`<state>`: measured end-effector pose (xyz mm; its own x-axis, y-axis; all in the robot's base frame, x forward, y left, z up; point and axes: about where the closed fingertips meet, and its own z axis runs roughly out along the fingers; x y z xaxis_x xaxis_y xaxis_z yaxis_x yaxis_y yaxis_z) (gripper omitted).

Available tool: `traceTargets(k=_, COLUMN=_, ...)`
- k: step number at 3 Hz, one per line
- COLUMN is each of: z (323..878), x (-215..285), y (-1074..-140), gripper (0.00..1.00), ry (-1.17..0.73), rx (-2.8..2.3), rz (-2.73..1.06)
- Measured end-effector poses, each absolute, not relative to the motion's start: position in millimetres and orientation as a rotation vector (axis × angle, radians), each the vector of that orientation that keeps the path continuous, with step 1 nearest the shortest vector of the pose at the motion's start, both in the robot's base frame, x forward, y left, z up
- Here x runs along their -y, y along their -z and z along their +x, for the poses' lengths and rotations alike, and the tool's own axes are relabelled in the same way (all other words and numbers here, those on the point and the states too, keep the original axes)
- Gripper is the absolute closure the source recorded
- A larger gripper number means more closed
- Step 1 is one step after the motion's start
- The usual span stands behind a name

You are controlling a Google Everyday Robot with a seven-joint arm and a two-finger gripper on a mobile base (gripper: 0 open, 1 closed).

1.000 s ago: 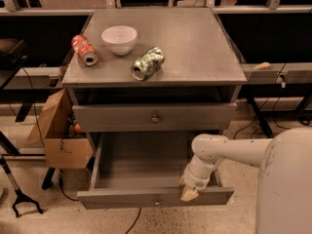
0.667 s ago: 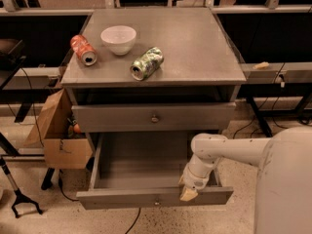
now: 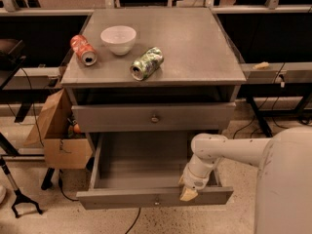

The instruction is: Open middle drawer

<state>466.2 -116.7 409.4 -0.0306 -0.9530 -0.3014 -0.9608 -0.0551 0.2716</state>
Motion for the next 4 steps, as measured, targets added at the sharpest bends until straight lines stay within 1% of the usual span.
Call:
traceTargets(k=1, z=465.1, x=117.1, y=-409.2, gripper=0.82, ry=-0.649, rx=-2.146, rz=-2.171)
traceTargets(k=4, z=465.0, x=117.1, y=-409.1, gripper=0.12, ry=-0.649, rx=-2.146, rz=-2.171)
